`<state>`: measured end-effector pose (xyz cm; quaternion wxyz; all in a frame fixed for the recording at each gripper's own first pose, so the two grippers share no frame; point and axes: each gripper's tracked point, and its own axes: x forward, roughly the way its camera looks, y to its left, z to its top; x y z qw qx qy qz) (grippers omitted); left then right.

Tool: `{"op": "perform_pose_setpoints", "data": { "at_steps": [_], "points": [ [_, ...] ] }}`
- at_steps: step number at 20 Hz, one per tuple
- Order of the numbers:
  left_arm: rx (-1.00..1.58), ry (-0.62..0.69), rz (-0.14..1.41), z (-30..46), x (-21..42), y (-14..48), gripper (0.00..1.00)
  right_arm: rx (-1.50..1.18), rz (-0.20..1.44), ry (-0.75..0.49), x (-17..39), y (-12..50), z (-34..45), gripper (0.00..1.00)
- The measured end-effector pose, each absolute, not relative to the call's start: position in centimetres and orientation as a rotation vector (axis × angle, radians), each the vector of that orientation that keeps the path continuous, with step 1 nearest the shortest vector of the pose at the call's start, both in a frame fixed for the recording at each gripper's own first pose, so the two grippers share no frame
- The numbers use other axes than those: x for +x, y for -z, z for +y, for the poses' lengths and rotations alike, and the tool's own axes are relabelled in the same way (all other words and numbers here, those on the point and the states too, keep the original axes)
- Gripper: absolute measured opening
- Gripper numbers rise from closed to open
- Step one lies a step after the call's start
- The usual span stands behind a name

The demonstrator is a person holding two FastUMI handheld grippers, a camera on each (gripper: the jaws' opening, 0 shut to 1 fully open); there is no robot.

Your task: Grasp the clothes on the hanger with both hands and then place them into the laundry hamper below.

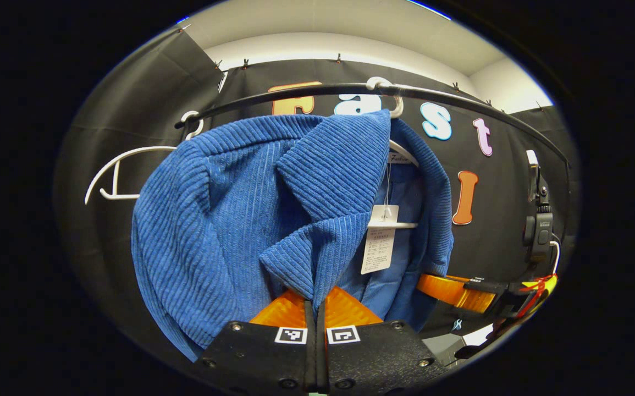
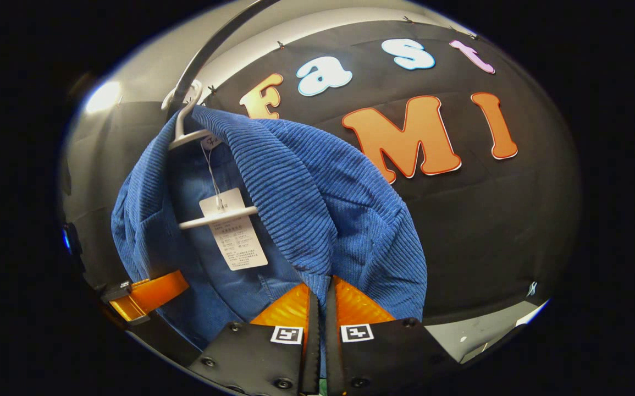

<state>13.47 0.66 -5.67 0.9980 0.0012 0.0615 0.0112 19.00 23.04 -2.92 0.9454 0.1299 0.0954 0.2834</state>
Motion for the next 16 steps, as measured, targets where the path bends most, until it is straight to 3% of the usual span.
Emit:
{"op": "perform_pose_setpoints", "data": {
  "at_steps": [7,16],
  "points": [
    [-0.026,-0.027,0.115,2.1,10.7,3.4,0.0,0.449,0.18,-0.663,19.7,-1.5,19.3,0.12],
    [-0.071,-0.051,-0.014,4.8,5.5,-5.2,0.0,0.622,0.199,-0.765,19.6,-5.2,17.0,0.12]
  ]
}}
